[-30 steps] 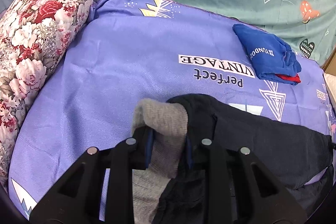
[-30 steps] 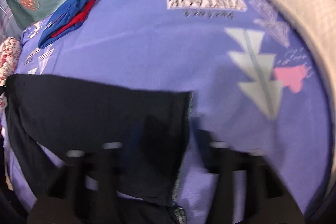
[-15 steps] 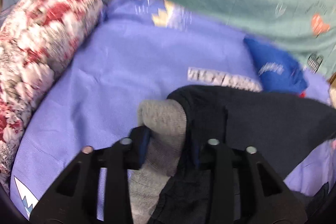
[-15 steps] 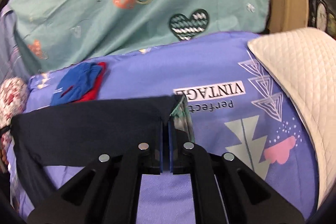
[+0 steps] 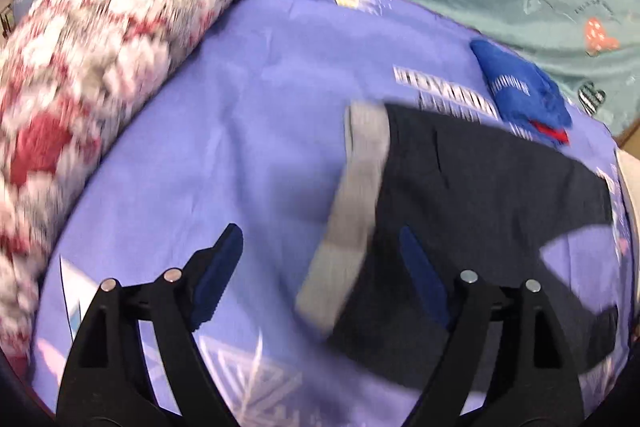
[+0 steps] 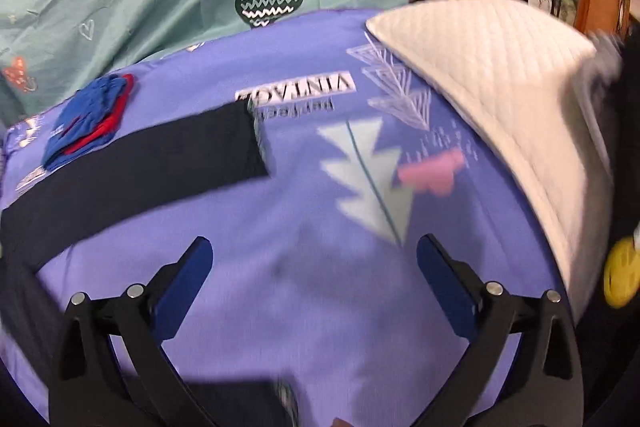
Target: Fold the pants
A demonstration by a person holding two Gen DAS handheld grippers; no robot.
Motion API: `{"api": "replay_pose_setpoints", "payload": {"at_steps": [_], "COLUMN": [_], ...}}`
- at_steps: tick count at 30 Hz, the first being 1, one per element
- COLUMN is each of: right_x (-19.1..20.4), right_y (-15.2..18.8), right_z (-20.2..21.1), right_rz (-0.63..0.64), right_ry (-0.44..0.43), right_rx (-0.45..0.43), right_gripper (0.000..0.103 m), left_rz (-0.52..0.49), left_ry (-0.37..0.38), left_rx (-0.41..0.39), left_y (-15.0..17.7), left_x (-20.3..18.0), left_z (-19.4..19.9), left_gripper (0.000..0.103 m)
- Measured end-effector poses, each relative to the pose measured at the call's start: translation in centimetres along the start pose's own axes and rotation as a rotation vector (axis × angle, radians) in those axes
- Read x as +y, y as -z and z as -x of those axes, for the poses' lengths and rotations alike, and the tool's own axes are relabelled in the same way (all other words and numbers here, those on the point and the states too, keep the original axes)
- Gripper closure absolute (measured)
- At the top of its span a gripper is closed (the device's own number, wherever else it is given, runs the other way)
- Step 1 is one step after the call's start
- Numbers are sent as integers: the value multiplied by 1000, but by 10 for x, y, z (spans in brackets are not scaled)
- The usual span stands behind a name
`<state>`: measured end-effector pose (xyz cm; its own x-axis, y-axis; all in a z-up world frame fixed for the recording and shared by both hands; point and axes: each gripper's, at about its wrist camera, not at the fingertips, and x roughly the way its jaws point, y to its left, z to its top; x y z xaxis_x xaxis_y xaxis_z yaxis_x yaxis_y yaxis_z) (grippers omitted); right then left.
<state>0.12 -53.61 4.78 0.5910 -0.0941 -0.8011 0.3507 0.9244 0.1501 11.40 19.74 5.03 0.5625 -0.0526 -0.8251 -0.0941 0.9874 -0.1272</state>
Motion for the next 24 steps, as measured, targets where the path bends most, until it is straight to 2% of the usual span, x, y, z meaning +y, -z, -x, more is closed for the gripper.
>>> {"api": "replay_pose_setpoints", "payload": {"at_steps": [4,6,9,11,13,16,17,20,24], "right_x": [-6,2,11,16,16,19,19,23,26], "right_y": [62,87,107,120,131,138,138,136,134], "right_z": [22,28,27,25,24,25,25,22,18], "right_rz": [-60,-42,-32,-35,-38,-35,-32,-21,-5], "right_ry": [-186,-202,-194,-200,-201,-221,-227,-228,-219], "right_rx": [107,132,154,168,179,177,177,196,211], "right_gripper": [1,1,1,1,2,9,11,14,14], "left_rz": [34,66,109,91,115,168,192,220,178], "left_ry": [62,107,171,158,162,169,177,221,198], "left_rx": [86,123,140,151,172,133,126,124,73], "left_y": [52,64,64,62,60,54,54,55,61], "left_x": [6,5,-3,-15,-19,-22,-20,-21,-27], "left_z": [0,-10,-25,-36,-50,-53,-53,-55,-43], "left_gripper": [23,24,25,25,25,27,35,81,81]}}
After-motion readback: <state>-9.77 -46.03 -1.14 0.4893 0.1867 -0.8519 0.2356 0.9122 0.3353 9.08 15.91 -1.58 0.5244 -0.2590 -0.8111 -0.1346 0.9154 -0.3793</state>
